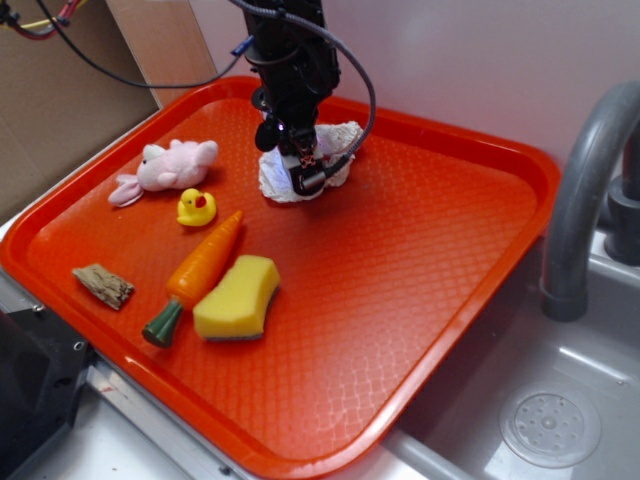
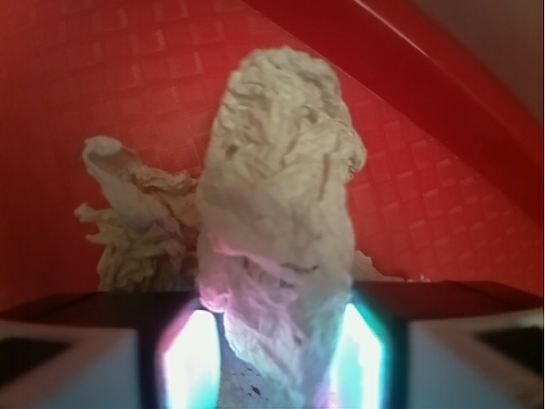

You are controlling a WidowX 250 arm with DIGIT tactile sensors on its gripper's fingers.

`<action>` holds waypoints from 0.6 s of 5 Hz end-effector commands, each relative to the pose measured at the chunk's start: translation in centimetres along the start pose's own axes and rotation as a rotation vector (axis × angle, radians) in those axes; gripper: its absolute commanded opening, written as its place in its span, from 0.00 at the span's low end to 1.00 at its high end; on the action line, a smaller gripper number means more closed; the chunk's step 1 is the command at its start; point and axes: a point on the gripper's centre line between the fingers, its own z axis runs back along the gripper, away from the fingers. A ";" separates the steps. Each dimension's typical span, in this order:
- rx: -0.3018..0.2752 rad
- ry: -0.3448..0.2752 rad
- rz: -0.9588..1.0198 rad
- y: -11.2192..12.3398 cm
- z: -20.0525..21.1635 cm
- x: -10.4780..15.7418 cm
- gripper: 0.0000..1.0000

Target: Grab the white paper.

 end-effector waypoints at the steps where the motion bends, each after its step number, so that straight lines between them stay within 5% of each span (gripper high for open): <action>1: 0.019 -0.118 0.042 -0.6 0.4 0.9 0.00; 2: 0.050 -0.119 0.170 -0.1 2.2 1.1 0.00; 3: -0.007 -0.129 0.432 0.4 7.2 -1.0 0.00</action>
